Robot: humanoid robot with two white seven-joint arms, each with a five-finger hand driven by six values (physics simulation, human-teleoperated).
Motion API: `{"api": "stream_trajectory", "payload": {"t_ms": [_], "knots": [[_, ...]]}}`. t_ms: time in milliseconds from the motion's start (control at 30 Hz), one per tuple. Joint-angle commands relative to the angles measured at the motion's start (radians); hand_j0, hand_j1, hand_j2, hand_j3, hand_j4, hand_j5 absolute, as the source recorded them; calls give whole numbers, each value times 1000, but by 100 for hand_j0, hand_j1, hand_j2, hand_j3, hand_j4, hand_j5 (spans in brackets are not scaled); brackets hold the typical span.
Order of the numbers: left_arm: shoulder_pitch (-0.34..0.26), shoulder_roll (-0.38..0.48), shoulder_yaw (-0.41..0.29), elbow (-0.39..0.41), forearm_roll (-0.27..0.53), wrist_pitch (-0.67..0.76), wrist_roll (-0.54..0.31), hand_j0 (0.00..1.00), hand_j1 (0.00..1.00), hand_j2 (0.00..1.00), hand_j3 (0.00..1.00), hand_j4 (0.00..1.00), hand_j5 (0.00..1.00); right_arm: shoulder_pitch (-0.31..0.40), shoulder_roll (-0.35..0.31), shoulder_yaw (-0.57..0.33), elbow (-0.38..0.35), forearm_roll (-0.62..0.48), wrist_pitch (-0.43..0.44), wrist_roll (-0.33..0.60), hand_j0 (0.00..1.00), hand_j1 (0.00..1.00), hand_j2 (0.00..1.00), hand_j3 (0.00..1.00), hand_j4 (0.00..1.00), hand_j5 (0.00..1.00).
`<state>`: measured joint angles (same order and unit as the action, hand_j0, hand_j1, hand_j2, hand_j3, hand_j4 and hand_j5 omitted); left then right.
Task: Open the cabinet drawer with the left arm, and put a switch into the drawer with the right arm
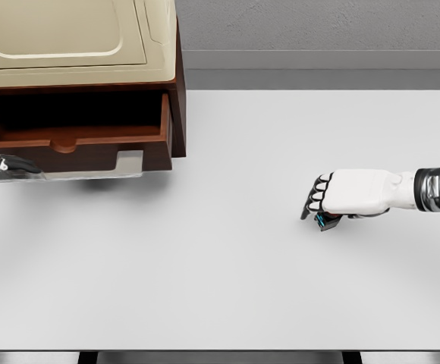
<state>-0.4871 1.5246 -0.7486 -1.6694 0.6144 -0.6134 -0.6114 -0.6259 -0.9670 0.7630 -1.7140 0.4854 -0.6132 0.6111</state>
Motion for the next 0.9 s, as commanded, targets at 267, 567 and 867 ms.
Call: {"api": "stream_trajectory", "payload": {"t_ms": [267, 567, 867], "knots": [[-36, 58, 20, -93, 88, 3, 1, 100, 100, 100, 100, 100, 100, 0, -1, -1, 1, -4, 2, 0, 71, 71, 71, 71, 71, 71], [-93, 35, 137, -92, 171, 112, 1, 100, 100, 100, 100, 100, 100, 0, -1, -1, 2, -7, 2, 0, 58, 58, 58, 58, 58, 58], [-94, 34, 149, -90, 180, 123, 1, 100, 100, 100, 100, 100, 100, 0, -1, -1, 4, -8, 2, 0, 42, 42, 42, 42, 42, 42]]}}
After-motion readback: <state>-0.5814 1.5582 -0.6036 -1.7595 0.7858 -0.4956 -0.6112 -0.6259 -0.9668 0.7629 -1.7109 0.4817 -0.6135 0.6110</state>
